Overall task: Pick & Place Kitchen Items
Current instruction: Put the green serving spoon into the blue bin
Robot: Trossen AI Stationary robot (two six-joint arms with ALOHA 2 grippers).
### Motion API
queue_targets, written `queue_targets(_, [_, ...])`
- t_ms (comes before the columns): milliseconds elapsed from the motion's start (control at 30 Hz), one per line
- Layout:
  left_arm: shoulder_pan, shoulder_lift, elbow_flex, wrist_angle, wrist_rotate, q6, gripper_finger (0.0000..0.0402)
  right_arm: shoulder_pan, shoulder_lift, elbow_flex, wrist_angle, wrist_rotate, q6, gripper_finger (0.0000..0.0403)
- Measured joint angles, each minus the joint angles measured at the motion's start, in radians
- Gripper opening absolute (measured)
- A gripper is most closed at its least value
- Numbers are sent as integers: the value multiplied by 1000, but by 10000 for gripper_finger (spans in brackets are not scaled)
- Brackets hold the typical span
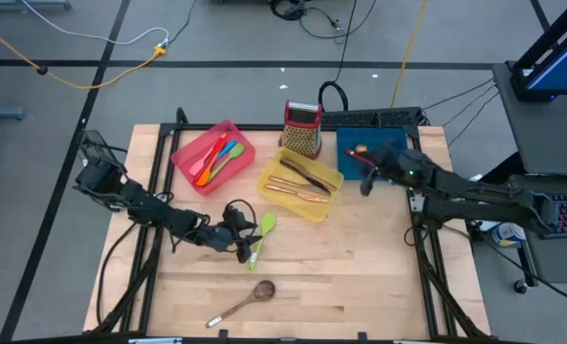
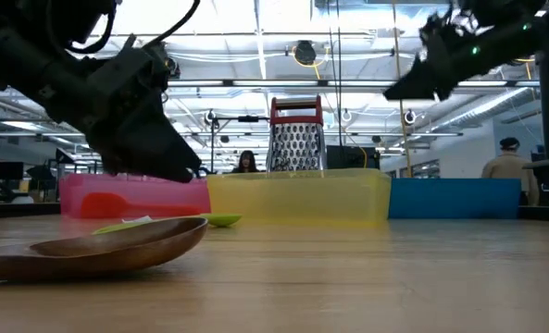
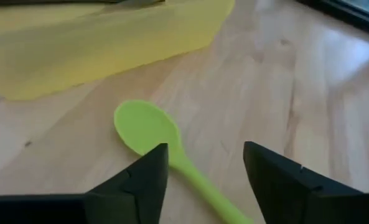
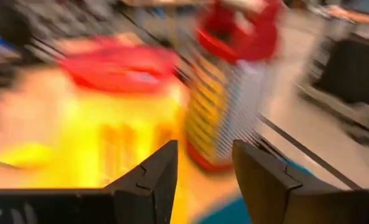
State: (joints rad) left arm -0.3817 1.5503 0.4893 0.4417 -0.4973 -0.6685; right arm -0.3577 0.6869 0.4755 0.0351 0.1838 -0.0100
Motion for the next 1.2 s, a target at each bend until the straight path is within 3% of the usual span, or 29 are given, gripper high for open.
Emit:
queue_targets(200, [-20, 66, 3, 22, 0, -72, 225, 123, 3, 0, 155, -109, 37, 144])
queue_targets(567, [-29, 217, 77, 19, 8, -75, 225, 251, 48, 1, 249, -108, 55, 144])
queue_targets(800, [-23, 287, 212, -219, -39, -67, 221, 279, 81, 2, 250, -107, 75, 144])
queue_targets(933, [-20, 288, 226, -253, -54, -87, 180, 296, 109, 2, 245, -107, 104, 144])
queue_targets(1200, [-17, 285, 225, -250, -67, -139, 48, 370, 229, 1, 254, -108, 134, 144])
